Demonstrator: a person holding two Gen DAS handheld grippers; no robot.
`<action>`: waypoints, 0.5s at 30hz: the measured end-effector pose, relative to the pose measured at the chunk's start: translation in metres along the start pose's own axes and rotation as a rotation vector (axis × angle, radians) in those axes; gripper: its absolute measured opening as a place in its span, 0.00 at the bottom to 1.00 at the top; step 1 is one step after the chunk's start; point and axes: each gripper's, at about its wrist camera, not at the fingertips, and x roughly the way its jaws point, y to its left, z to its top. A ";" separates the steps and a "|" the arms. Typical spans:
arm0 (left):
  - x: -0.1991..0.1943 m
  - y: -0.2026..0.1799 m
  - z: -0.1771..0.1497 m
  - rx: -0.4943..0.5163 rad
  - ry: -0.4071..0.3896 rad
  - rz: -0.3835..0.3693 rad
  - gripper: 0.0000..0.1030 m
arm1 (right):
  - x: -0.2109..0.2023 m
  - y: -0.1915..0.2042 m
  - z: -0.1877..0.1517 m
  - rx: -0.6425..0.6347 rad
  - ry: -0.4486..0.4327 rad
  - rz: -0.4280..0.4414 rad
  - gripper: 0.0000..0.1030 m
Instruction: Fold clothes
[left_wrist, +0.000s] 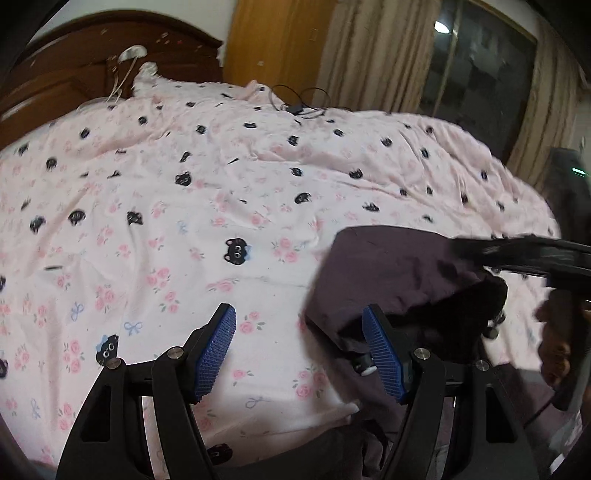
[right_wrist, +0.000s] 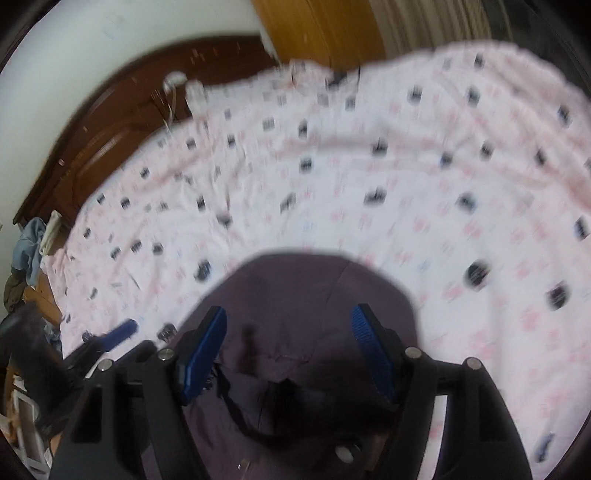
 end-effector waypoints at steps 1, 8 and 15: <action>0.001 -0.003 0.000 0.015 0.002 0.000 0.64 | 0.015 -0.002 -0.002 0.004 0.038 -0.004 0.64; 0.015 -0.013 -0.006 0.059 0.054 0.003 0.64 | 0.067 -0.007 -0.031 -0.045 0.212 -0.083 0.61; 0.013 0.000 -0.004 -0.002 0.048 -0.006 0.64 | 0.004 -0.006 -0.008 -0.081 0.065 -0.004 0.61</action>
